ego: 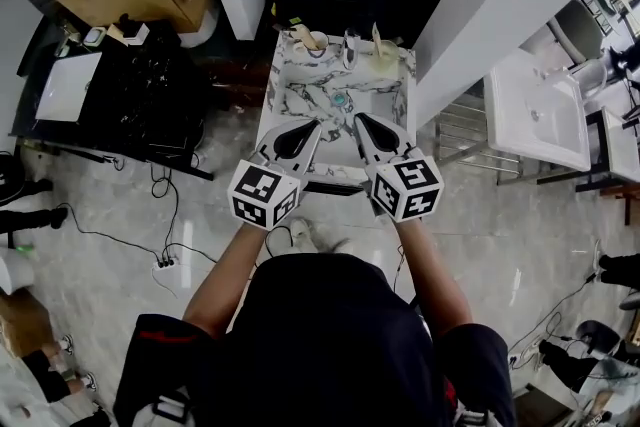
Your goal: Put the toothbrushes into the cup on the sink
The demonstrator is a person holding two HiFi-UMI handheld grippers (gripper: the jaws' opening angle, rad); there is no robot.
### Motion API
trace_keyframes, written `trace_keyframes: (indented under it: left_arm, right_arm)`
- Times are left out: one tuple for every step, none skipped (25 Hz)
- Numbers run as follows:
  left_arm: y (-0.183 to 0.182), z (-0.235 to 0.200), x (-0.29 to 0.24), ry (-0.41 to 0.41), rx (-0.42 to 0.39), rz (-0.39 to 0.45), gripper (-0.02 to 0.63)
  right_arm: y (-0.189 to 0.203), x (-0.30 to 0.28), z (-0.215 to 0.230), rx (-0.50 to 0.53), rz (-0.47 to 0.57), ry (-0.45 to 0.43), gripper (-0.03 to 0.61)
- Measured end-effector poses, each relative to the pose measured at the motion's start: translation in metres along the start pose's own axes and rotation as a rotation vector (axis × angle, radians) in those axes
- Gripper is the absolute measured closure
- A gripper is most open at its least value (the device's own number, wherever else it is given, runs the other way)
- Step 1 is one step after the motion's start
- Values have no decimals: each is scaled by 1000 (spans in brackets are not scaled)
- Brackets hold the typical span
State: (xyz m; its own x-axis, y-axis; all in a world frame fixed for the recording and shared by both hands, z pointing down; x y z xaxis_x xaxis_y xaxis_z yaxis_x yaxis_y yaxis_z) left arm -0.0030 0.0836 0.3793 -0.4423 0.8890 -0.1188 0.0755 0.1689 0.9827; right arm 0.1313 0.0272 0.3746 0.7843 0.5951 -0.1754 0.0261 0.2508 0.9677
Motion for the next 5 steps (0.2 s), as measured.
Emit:
trace_keyframes:
  left_arm:
    - [0, 1, -1, -1, 1, -1, 600]
    - [0, 3, -1, -2, 2, -1, 600]
    - [0, 4, -2, -3, 2, -1, 600]
    - [-1, 5, -2, -3, 2, 0, 600]
    - [-1, 6, -3, -4, 2, 0, 600]
  right_arm:
    - [0, 1, 1, -1, 0, -2, 543]
    - [-1, 2, 2, -1, 0, -3, 543]
    - [-1, 3, 2, -2, 1, -5, 543]
    - [-1, 5, 3, -3, 1, -7, 543]
    - [-2, 6, 3, -3, 1, -8, 543]
Point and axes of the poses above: the fingertips, and each gripper's own axes: x backward along the fingers, z to its right, y out of its underside, the point moved 6 cm from there along x, backward along the fingers, and after that the axes turned 5 degrees about z, right-handed, at the moved point
